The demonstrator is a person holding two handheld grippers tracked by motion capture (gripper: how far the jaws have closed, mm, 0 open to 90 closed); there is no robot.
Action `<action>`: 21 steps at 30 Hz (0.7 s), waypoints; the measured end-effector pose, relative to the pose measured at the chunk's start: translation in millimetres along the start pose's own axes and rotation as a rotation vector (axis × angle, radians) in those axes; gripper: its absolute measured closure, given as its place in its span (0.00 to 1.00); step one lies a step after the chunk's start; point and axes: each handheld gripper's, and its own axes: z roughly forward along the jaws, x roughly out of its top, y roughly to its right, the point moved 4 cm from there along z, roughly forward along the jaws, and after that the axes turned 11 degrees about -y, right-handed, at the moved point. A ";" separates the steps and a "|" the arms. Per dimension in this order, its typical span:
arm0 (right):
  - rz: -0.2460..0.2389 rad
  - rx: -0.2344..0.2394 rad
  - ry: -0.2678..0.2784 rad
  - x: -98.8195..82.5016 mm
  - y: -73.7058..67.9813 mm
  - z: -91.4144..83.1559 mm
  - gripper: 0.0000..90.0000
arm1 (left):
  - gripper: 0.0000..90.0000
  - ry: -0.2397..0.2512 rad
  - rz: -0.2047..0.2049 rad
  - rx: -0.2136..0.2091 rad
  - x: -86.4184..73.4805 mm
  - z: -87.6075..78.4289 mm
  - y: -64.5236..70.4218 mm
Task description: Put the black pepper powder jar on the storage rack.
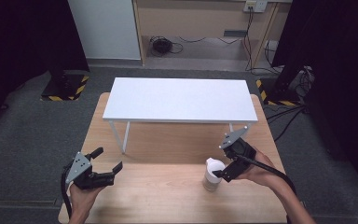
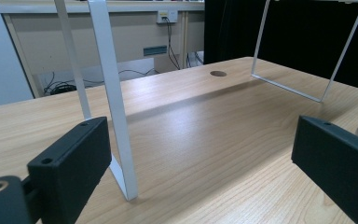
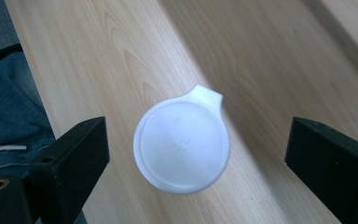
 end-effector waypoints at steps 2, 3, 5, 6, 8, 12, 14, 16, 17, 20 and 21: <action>-0.005 -0.004 -0.011 1.3 -1.8 6.1 0.07 | 0.04 -0.001 0.000 0.001 0.0 0.0 0.0; -0.005 -0.003 -0.020 2.2 -2.6 9.0 0.07 | 0.04 0.000 -0.001 0.001 -0.1 0.0 0.0; -0.007 -0.001 -0.030 3.1 -3.3 15.0 0.07 | 0.05 -0.001 0.000 0.002 0.0 0.1 0.1; -0.011 -0.001 -0.033 3.4 -3.6 17.9 0.07 | 0.05 -0.003 0.001 0.002 0.2 0.2 0.1; -0.014 0.004 -0.039 4.0 -4.4 23.3 0.07 | 0.05 -0.005 0.000 0.002 0.3 0.6 0.3; -0.014 0.011 -0.052 4.7 -6.3 34.8 0.07 | 0.05 -0.005 0.004 0.001 0.5 0.8 0.7; -0.013 0.014 -0.057 4.8 -6.5 37.9 0.07 | 0.05 -0.006 0.005 0.001 0.5 0.8 0.7; -0.011 0.015 -0.066 5.1 -7.3 44.6 0.09 | 0.05 -0.004 0.006 0.004 0.5 0.4 0.8; -0.011 0.015 -0.066 5.1 -7.3 44.6 0.09 | 0.05 -0.004 0.006 0.004 0.5 0.4 0.8; -0.014 0.019 -0.085 6.9 -7.5 52.1 0.12 | 0.05 -0.003 0.002 0.004 0.3 0.5 0.6; -0.014 0.013 -0.091 7.4 -8.1 54.0 0.12 | 0.05 -0.004 0.003 0.005 0.4 0.5 0.6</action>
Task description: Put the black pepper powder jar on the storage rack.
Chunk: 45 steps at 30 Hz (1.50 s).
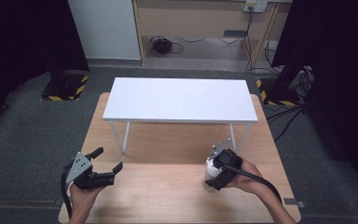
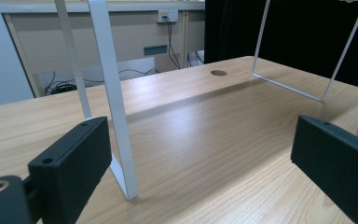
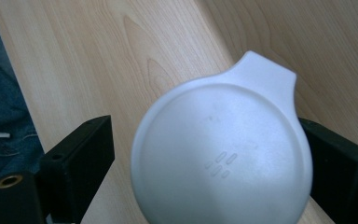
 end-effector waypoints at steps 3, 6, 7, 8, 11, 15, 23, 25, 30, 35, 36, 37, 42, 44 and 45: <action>0.012 -0.014 0.005 -0.7 -1.1 3.8 0.12 | 0.05 0.000 0.001 -0.001 0.0 0.1 0.0; 0.010 -0.020 -0.010 0.8 -1.4 6.9 0.13 | 0.05 0.000 0.000 -0.001 0.0 0.3 0.1; 0.009 -0.024 -0.016 1.5 -1.7 7.2 0.19 | 0.05 0.000 0.001 -0.001 0.0 0.3 0.1; 0.009 -0.024 -0.016 1.5 -1.7 7.2 0.19 | 0.05 0.000 0.001 -0.001 0.0 0.3 0.1; -0.007 -0.028 -0.017 0.9 -1.5 7.4 0.34 | 0.05 -0.001 0.000 -0.002 0.0 0.3 -0.1; 0.002 -0.019 -0.012 -0.4 0.2 7.4 0.34 | 0.05 -0.005 -0.001 -0.004 0.2 0.7 -0.4; 0.009 -0.017 -0.008 -1.6 0.9 7.1 0.34 | 0.05 -0.005 -0.003 -0.003 0.1 0.7 -0.5; 0.011 -0.018 -0.003 -3.2 1.7 7.0 0.34 | 0.05 -0.006 -0.002 -0.005 0.2 0.8 -0.6; 0.008 -0.018 -0.008 -3.6 2.2 3.5 0.34 | 0.05 -0.008 -0.002 -0.005 0.4 1.1 -0.6; 0.016 -0.021 -0.002 -3.3 5.9 -20.4 0.34 | 0.05 -0.008 -0.001 -0.005 0.6 1.2 -0.4; 0.016 -0.027 -0.003 -2.4 6.3 -28.5 0.34 | 0.05 -0.008 -0.001 -0.005 0.6 1.2 -0.4; 0.020 -0.031 0.000 -2.0 6.4 -35.6 0.34 | 0.05 -0.008 -0.003 -0.006 0.5 1.2 -0.6; 0.022 -0.041 0.009 0.3 7.5 -65.2 0.34 | 0.05 -0.008 -0.002 -0.006 0.6 1.4 -0.4; 0.019 -0.048 0.013 3.0 7.2 -90.1 0.34 | 0.05 -0.008 -0.004 -0.008 0.6 1.8 -0.5; 0.023 -0.042 0.017 3.7 7.8 -98.4 0.34 | 0.05 -0.008 -0.003 -0.009 0.6 1.9 -0.3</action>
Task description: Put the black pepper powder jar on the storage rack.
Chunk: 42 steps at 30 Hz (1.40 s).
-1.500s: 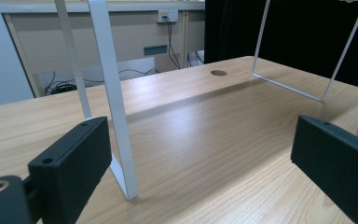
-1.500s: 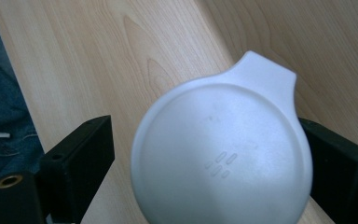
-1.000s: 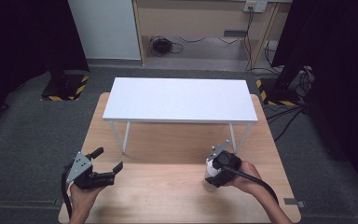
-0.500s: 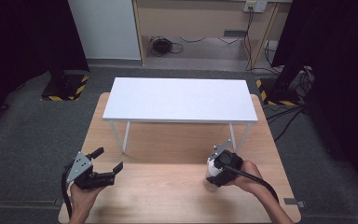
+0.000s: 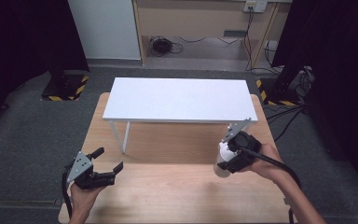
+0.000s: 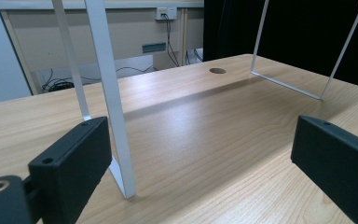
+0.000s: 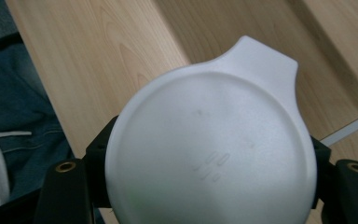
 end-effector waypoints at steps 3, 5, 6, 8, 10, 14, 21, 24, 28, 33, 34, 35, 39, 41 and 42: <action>0.003 0.013 0.008 1.0 2.7 -15.6 0.34 | 0.05 -0.001 0.001 0.001 0.1 -0.3 0.1; -0.003 0.012 0.020 1.8 3.0 -30.1 0.34 | 0.05 0.000 0.000 0.002 0.0 -0.6 -0.1; -0.002 0.005 0.032 3.3 2.9 -43.1 0.34 | 0.05 -0.001 -0.002 0.003 -0.1 -0.7 -0.3; -0.006 0.005 0.039 5.3 4.5 -54.8 0.34 | 0.05 -0.002 -0.003 0.002 0.0 -0.6 -0.5; 0.002 0.015 0.051 7.3 7.8 -66.0 0.34 | 0.05 -0.001 -0.003 0.002 0.0 -0.4 -0.3; -0.003 -0.004 0.050 14.4 7.8 -77.0 0.34 | 0.05 -0.003 -0.002 0.001 0.2 -0.2 -0.5; -0.017 -0.029 0.022 42.2 9.9 -89.4 0.34 | 0.05 0.002 -0.011 -0.002 -0.5 -0.3 -1.2; -0.017 -0.023 0.025 58.0 15.1 -93.1 0.34 | 0.05 0.003 -0.014 -0.002 -0.8 -1.1 -1.9; -0.024 -0.036 0.027 71.4 18.7 -95.8 0.34 | 0.05 0.003 -0.015 -0.002 -0.9 -0.9 -2.0; -0.015 -0.036 0.032 94.2 32.6 -95.6 0.34 | 0.05 0.003 -0.017 -0.002 -1.1 -1.1 -2.5; -0.011 -0.042 0.028 100.3 35.4 -95.0 0.34 | 0.05 0.003 -0.017 -0.001 -1.2 -1.2 -2.8; -0.006 -0.042 0.027 108.5 41.1 -93.6 0.34 | 0.05 0.003 -0.018 -0.001 -1.3 -1.3 -3.0; -0.004 -0.042 0.026 120.9 49.9 -91.6 0.34 | 0.05 0.003 -0.019 -0.001 -1.5 -1.5 -3.3; 0.002 -0.045 0.017 129.5 55.5 -90.7 0.34 | 0.05 0.003 -0.020 -0.001 -1.5 -1.4 -3.5; 0.006 -0.051 0.011 137.2 61.3 -90.5 0.34 | 0.05 0.005 -0.022 -0.001 -1.7 -1.3 -3.6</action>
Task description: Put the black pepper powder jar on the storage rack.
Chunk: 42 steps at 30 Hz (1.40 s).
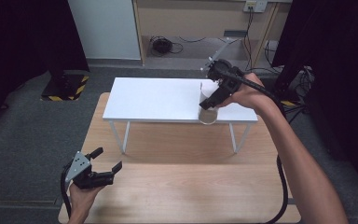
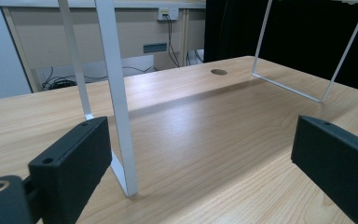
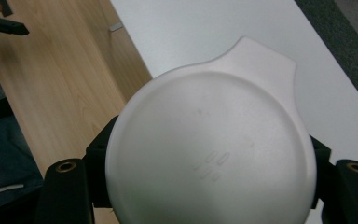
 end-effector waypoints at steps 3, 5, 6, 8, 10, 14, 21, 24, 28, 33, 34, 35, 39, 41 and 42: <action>0.006 -0.011 -0.006 7.1 5.2 0.3 0.34 | 0.05 0.003 -0.008 0.000 -0.7 0.3 -0.3; 0.017 -0.014 -0.011 14.1 12.3 0.3 0.34 | 0.05 0.000 -0.008 -0.001 -0.4 -0.4 -0.9; 0.025 -0.021 -0.015 20.9 19.3 1.1 0.34 | 0.05 0.000 -0.007 0.000 -0.5 -0.4 -1.2; 0.033 -0.023 -0.020 25.4 24.5 2.1 0.34 | 0.05 0.000 -0.007 -0.001 -0.6 -0.5 -1.5; 0.053 -0.031 -0.028 35.2 35.8 4.9 0.34 | 0.05 -0.002 -0.010 -0.001 -0.5 -0.6 -1.8; 0.070 -0.037 -0.029 43.2 46.5 7.6 0.34 | 0.05 -0.002 -0.015 -0.003 -1.0 -0.9 -2.9; 0.094 -0.052 -0.028 52.0 61.0 11.3 0.34 | 0.05 0.000 -0.029 -0.010 -1.9 -0.2 -4.5; 0.098 -0.061 -0.042 54.9 65.0 16.8 0.34 | 0.05 -0.002 -0.029 -0.013 -1.7 0.3 -4.5; 0.105 -0.056 -0.050 55.8 69.9 23.0 0.34 | 0.05 -0.003 -0.027 -0.014 -1.5 0.5 -4.1; 0.121 -0.050 -0.043 54.0 74.8 29.1 0.34 | 0.05 -0.001 -0.029 -0.013 -1.8 0.2 -4.1; 0.122 -0.053 -0.048 54.5 76.2 32.0 0.34 | 0.05 -0.001 -0.030 -0.013 -1.8 0.1 -4.3; 0.122 -0.053 -0.048 54.5 76.2 32.0 0.34 | 0.05 -0.001 -0.030 -0.013 -1.8 0.1 -4.3; 0.124 -0.047 -0.057 55.1 78.9 37.1 0.34 | 0.05 -0.001 -0.031 -0.014 -1.9 0.0 -4.4; 0.129 -0.041 -0.057 54.3 80.3 39.8 0.34 | 0.05 0.001 -0.031 -0.015 -2.0 0.2 -4.3; 0.135 -0.035 -0.037 50.2 81.8 41.5 0.34 | 0.05 -0.002 -0.027 -0.015 -1.8 0.2 -4.4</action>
